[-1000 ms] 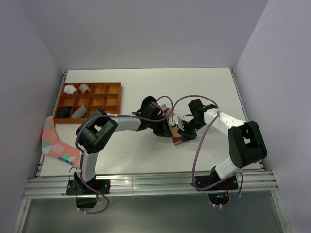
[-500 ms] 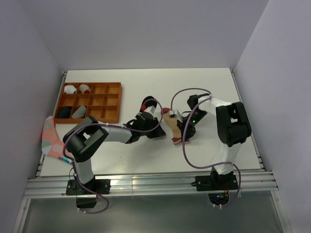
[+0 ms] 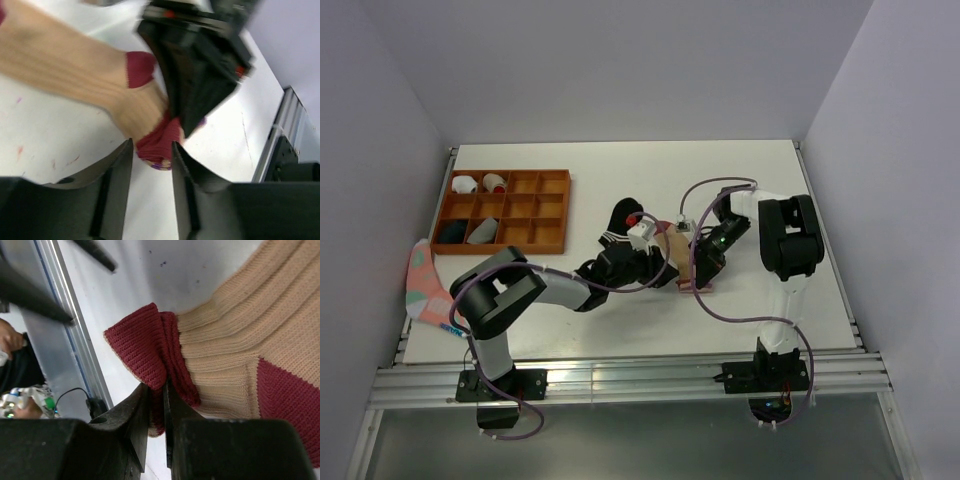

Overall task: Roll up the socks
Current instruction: Roll the sock at the center of the board.

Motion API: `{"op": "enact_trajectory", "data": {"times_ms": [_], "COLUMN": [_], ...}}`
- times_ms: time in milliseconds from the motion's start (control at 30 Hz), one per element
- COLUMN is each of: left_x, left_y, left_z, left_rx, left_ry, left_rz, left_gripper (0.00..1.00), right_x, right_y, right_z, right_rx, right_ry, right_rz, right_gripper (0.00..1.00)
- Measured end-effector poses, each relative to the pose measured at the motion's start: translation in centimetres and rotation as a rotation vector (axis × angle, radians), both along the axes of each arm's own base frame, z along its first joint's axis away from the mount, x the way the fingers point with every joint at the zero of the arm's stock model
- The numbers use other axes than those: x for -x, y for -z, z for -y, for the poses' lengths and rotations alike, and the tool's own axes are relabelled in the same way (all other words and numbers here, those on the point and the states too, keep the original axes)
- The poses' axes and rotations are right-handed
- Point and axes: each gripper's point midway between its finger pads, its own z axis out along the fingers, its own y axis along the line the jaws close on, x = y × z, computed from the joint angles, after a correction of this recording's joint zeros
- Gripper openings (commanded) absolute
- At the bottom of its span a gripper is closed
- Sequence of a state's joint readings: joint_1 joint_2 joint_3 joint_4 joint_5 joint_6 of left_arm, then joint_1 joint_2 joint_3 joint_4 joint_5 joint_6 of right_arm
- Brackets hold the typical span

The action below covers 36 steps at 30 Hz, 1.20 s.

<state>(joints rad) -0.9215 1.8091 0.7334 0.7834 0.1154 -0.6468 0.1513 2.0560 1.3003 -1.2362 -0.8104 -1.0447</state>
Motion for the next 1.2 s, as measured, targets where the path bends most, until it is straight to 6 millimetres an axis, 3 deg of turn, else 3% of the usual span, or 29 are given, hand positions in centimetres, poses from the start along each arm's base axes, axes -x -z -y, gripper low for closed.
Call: {"op": "enact_trajectory", "data": {"times_ms": [200,533,1033,1200], "left_x": [0.4,0.8,2.0,1.8], "left_y": [-1.3,0.7,3.3,3.2], "left_z": [1.8,3.9,4.1,4.5], "left_rx": [0.023,-0.005,-0.026,-0.020], "left_ry": [0.126,0.252,0.326,0.323], "left_rz": [0.097,0.116,0.070,0.065], "left_gripper": [0.52,0.54,0.47,0.36], "right_x": [-0.1,0.1,0.1,0.1], "right_y": [-0.1,0.1,0.1,0.1], "right_z": [0.5,0.6,0.6,0.7], "right_rx": [-0.006,-0.004,-0.016,-0.017], "right_ry": [0.036,0.052,0.080,0.085], "right_rz": [-0.045,-0.098,-0.148,-0.149], "right_gripper": [0.06,0.06,0.05,0.04]}}
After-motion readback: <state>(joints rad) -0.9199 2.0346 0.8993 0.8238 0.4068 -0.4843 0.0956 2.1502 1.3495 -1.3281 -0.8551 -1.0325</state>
